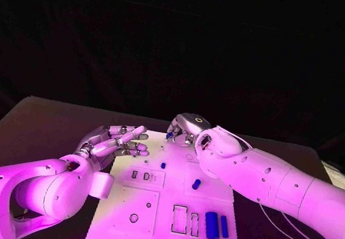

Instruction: Assemble the parts on the task board

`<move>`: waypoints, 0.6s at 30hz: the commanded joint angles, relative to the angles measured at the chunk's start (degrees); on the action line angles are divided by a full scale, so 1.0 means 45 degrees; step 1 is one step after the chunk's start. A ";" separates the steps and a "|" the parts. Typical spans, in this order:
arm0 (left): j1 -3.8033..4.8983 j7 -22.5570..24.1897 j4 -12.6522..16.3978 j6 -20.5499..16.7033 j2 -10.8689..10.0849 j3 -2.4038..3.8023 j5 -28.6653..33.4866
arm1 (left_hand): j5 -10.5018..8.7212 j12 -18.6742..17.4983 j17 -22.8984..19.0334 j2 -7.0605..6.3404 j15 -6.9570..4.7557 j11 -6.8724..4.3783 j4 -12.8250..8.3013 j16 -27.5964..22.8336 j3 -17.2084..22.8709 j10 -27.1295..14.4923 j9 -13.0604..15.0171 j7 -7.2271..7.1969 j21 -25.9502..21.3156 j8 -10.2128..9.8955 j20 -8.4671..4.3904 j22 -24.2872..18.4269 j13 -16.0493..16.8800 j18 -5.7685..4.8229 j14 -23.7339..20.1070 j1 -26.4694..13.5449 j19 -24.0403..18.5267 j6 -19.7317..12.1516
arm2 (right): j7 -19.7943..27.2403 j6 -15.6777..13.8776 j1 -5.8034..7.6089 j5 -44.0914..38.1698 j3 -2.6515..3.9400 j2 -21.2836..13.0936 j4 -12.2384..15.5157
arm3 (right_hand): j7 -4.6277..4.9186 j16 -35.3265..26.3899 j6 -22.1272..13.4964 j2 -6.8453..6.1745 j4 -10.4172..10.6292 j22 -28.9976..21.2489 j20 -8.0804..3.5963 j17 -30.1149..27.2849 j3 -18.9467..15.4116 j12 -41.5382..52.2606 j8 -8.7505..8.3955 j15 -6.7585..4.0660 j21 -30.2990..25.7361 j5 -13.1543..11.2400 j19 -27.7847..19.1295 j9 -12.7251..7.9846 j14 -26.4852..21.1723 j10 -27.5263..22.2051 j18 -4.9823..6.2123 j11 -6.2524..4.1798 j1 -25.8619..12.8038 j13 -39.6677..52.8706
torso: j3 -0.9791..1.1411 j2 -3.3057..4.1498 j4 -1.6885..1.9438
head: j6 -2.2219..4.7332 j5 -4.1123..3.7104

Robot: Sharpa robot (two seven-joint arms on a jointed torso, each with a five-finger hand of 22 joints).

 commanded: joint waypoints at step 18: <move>0.0043 0.0019 -0.0040 0.0274 0.0152 0.0012 0.0010 | -0.0026 -0.0083 0.0026 0.0081 0.0027 0.0043 -0.0076 -0.0101 -0.0009 -0.0018 -0.0005 0.0049 0.0040 -0.0062 0.0044 0.0013 0.0020 0.0073 -0.0112 0.0067 -0.0074 -0.0048 | -0.0118 0.1075 -0.0021 -0.0401 -0.0020 0.0345 -0.0222 | 0.0087 0.0148 -0.0060 -0.0235 0.0180 0.0049 0.0048 0.0081 -0.0034 -0.0027 0.0013 0.0003 0.0121 0.0084 0.0003 0.0118 -0.0150 -0.0139 -0.0195 -0.0015 -0.0169 -0.0009 | -0.0015 0.0040 -0.0019 | -0.0127 -0.0015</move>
